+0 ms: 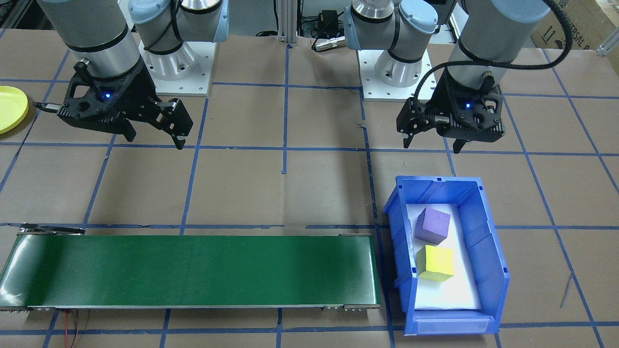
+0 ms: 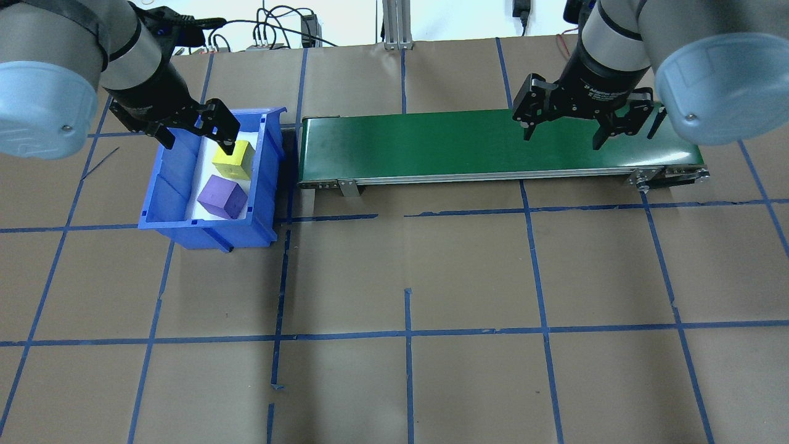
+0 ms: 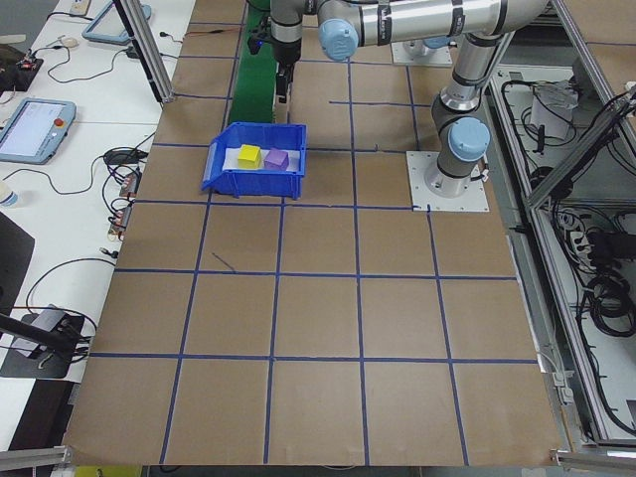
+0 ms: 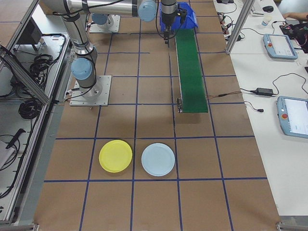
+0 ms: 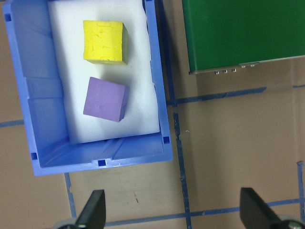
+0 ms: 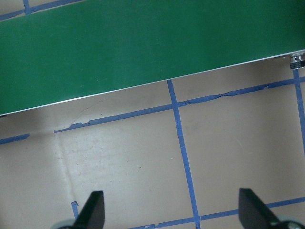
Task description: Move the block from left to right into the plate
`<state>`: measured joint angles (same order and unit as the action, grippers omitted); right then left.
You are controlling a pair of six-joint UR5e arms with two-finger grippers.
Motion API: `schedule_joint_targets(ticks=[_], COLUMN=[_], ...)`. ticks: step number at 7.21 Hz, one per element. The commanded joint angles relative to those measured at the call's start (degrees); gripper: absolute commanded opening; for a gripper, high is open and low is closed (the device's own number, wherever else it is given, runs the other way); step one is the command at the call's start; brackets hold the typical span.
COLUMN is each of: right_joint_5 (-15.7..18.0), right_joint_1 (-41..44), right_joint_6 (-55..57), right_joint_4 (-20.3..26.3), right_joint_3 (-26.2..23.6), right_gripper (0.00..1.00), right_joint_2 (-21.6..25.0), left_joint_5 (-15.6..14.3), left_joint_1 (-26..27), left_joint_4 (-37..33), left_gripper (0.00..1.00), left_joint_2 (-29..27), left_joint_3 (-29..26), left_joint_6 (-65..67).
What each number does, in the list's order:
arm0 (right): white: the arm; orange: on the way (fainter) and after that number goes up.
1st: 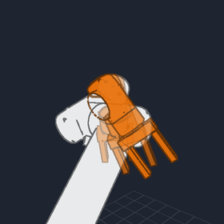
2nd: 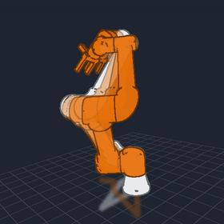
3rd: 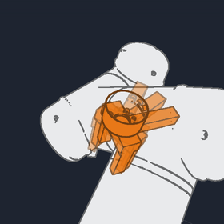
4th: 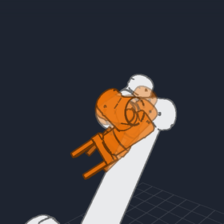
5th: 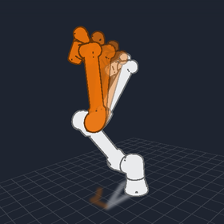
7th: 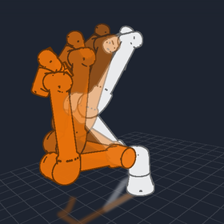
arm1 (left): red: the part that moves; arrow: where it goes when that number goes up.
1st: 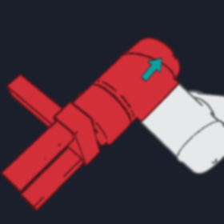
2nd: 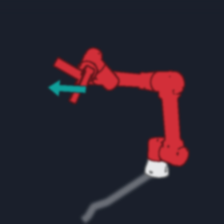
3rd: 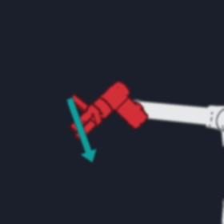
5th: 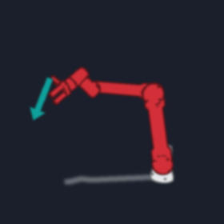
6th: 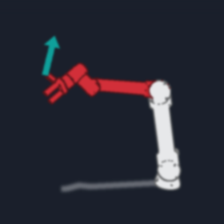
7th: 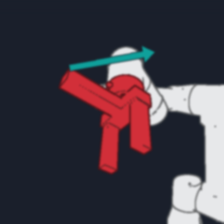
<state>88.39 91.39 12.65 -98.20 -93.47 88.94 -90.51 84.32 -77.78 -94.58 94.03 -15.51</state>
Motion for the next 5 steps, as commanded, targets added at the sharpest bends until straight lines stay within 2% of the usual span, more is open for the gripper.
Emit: schedule_joint_targets(ticks=[1, 3, 5], right_joint_5=[0.12, 0.03, 0.03], right_joint_1=[0.02, 0.02, 0.02], right_joint_6=[0.00, 0.00, 0.00], right_joint_4=[0.03, 0.03, 0.03], right_joint_3=[0.04, -0.05, -0.05], right_gripper=[1.00, 1.00, 1.00], right_joint_2=[0.00, 0.00, 0.00], left_joint_5=[-0.02, -0.19, -0.19], left_joint_1=[-3.36, -3.45, -3.46], left_joint_4=[1.66, 3.41, 6.58], left_gripper=[1.00, 1.00, 1.00], left_joint_2=[-3.15, -6.84, -8.16], left_joint_3=[0.98, 1.16, 2.99], left_joint_6=[-4.61, -6.19, -10.67])
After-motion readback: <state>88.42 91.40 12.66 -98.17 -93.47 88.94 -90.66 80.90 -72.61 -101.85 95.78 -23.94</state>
